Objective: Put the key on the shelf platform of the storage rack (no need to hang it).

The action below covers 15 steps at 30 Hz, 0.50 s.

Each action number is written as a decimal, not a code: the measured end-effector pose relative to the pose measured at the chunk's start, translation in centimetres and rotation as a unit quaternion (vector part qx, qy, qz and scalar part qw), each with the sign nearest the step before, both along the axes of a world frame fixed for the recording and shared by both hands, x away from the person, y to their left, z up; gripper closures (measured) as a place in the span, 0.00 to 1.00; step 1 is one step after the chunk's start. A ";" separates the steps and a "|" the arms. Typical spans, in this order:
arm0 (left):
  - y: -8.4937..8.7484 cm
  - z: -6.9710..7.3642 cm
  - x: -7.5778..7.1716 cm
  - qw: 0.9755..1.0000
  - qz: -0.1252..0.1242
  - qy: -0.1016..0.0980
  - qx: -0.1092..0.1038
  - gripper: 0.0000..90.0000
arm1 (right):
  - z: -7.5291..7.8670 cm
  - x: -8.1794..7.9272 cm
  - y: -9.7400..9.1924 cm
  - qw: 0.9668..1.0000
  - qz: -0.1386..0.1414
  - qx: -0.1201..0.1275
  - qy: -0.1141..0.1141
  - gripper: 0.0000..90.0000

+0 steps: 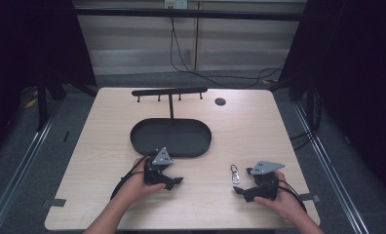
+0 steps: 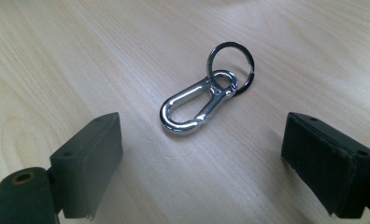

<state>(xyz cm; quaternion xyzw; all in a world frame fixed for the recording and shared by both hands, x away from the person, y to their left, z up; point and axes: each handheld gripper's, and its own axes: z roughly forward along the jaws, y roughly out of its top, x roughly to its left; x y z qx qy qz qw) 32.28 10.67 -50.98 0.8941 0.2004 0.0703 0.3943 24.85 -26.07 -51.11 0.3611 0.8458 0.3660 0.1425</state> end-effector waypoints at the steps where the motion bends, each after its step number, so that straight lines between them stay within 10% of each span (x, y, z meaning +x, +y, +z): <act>1: 0.0 0.0 0.0 1.000 -0.001 0.000 0.000 0.21 | 0.0 0.0 0.0 1.000 -0.001 0.000 0.000 0.13; 15: -0.1 0.0 0.0 1.000 -0.002 0.001 -0.002 0.19 | 0.9 0.6 0.7 0.999 -0.020 -0.031 0.036 0.19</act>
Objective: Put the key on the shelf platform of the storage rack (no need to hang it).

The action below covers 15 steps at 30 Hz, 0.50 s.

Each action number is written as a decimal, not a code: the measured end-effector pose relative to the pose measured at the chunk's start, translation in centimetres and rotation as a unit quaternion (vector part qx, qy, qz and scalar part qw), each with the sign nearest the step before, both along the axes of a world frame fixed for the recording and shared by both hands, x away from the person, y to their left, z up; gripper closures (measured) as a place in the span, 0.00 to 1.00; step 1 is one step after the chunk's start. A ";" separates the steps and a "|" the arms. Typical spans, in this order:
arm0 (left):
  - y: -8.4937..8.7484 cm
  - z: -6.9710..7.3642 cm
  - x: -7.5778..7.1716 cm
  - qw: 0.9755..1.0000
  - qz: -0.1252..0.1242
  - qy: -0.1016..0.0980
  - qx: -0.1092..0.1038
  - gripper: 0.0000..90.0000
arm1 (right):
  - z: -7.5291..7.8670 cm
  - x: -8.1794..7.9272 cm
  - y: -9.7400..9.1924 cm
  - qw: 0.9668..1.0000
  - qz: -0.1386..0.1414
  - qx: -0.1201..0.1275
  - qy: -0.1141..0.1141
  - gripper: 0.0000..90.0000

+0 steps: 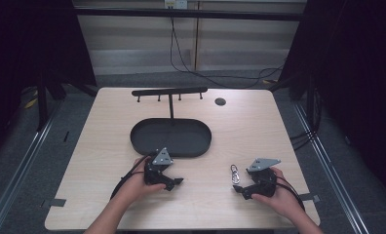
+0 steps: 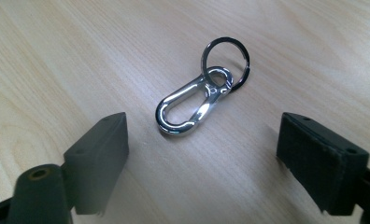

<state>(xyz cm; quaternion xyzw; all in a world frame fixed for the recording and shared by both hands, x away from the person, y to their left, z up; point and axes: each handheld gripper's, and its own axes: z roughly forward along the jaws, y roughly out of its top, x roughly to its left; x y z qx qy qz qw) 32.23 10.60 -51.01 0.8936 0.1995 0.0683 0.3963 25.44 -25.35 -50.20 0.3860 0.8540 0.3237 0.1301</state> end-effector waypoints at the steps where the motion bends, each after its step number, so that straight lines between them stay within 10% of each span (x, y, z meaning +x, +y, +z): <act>1: 0.0 0.0 0.0 1.000 0.000 0.000 0.000 0.19 | 0.2 0.1 0.1 1.000 -0.002 -0.003 0.006 0.22; 15: 0.0 0.0 0.0 1.000 0.000 0.000 0.000 0.19 | 1.9 1.0 1.0 0.996 -0.005 -0.018 0.090 0.30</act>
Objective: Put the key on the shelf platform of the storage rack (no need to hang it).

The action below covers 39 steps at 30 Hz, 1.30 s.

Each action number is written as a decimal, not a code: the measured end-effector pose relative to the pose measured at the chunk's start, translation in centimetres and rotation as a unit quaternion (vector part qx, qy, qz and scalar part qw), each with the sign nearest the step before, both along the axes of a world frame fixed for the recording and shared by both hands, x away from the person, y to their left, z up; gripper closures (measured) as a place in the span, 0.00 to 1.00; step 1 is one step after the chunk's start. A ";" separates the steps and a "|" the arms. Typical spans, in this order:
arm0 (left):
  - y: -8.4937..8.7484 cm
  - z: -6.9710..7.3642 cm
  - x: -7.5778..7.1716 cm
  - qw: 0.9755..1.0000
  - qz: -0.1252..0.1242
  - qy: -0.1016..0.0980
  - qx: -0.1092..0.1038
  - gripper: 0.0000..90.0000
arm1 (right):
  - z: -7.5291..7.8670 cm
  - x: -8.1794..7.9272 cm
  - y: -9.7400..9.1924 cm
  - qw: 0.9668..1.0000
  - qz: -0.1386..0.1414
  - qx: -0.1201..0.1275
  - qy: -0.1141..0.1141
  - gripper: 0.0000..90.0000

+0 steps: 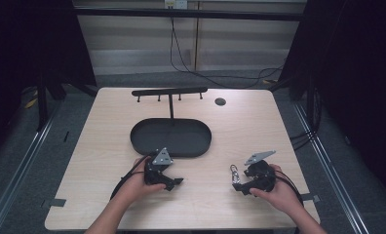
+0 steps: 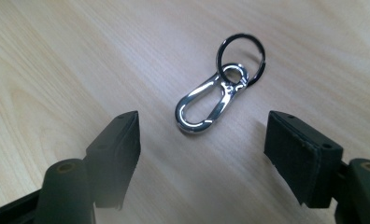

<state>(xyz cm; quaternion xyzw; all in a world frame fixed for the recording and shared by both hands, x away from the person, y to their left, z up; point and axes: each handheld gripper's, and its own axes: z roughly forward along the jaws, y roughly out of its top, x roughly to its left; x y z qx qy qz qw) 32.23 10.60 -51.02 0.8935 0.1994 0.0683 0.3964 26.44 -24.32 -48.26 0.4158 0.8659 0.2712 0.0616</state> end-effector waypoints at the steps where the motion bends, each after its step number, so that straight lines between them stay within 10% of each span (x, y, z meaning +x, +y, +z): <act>1: 0.0 0.0 0.0 1.000 0.000 0.000 0.000 0.19 | 0.0 0.1 0.1 1.000 0.003 -0.012 0.007 0.30; 39: 0.0 0.0 0.0 1.000 0.000 0.000 0.000 0.19 | 0.9 3.1 3.4 0.993 -0.021 -0.096 0.072 0.49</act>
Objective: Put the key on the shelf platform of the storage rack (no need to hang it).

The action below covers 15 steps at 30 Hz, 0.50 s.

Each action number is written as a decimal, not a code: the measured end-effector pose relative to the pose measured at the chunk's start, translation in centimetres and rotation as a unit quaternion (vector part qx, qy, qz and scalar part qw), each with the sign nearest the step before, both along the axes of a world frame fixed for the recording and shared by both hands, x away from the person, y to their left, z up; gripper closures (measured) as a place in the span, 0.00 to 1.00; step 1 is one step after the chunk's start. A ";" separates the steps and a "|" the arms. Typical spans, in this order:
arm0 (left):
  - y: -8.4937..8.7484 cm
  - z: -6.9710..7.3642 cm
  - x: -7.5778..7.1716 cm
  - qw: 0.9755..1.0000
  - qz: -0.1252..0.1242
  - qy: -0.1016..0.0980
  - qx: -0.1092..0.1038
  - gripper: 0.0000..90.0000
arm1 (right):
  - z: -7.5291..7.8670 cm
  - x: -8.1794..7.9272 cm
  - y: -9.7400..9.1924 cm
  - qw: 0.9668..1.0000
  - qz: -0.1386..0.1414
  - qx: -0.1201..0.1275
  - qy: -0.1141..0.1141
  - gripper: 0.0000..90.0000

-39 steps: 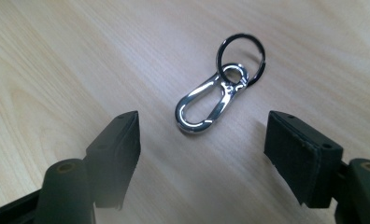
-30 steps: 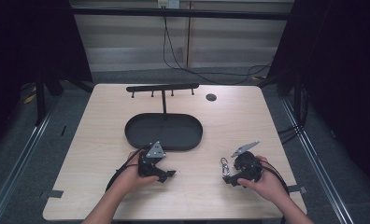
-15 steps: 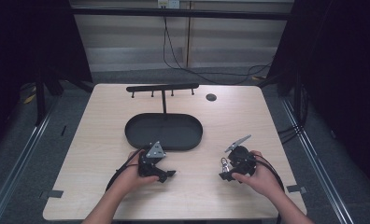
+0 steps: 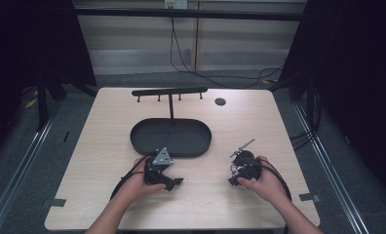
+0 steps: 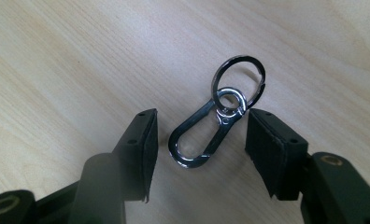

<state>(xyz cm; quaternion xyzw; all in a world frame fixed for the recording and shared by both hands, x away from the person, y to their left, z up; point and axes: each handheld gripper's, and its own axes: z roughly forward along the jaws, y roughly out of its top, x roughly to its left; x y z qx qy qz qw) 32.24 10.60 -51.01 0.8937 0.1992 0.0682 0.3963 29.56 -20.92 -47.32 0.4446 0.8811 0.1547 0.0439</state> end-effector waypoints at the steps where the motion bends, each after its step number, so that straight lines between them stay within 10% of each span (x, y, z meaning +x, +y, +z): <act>1: 0.0 0.0 0.0 1.000 0.000 0.000 0.000 0.19 | 0.0 0.0 0.1 1.000 -0.002 -0.004 0.003 0.51; 8: 0.0 0.0 0.0 1.000 0.000 0.000 0.000 0.19 | 0.5 0.4 1.1 0.999 0.000 -0.040 0.029 0.74; 15: 0.0 0.0 0.0 1.000 0.000 0.000 0.000 0.19 | 0.5 0.8 1.5 0.998 0.001 -0.054 0.042 0.76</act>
